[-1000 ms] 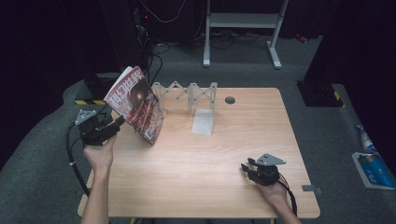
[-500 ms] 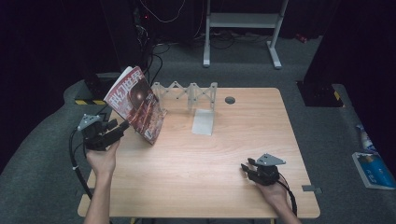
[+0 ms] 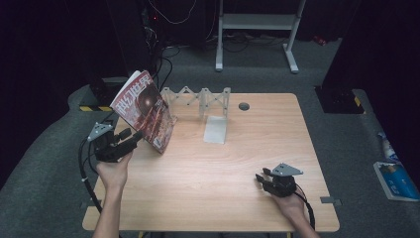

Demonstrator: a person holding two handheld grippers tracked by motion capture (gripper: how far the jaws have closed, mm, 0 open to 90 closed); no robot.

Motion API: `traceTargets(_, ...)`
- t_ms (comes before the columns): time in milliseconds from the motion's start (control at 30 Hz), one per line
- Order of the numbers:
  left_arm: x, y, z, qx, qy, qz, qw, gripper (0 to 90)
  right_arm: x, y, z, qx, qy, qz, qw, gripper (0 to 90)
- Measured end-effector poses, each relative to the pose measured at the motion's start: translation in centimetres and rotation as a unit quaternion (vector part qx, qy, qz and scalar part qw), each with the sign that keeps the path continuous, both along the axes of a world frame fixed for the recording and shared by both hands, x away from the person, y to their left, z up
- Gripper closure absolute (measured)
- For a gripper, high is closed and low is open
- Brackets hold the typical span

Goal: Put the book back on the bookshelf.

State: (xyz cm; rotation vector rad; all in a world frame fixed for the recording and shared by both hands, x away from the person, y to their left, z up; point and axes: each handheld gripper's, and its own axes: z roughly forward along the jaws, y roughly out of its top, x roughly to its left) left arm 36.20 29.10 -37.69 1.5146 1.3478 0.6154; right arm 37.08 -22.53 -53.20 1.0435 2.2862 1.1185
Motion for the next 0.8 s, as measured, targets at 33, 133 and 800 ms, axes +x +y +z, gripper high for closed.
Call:
traceTargets(33,0.0,0.0,0.0,0.0,0.0,0.0,1.0,46.9,0.0,0.0,0.0,0.0,0.0,0.0,1.0,57.5)
traceTargets(133,-0.1,-0.4,-0.1,0.001,-0.001,-0.008,1.0,47.0,0.0,0.0,0.0,0.0,0.0,0.0,1.0,57.5)
traceTargets(800,-0.2,-2.7,-0.4,0.003,0.005,-0.045,0.999,48.9,0.0,0.0,0.0,0.0,-0.001,0.001,1.0,57.4)
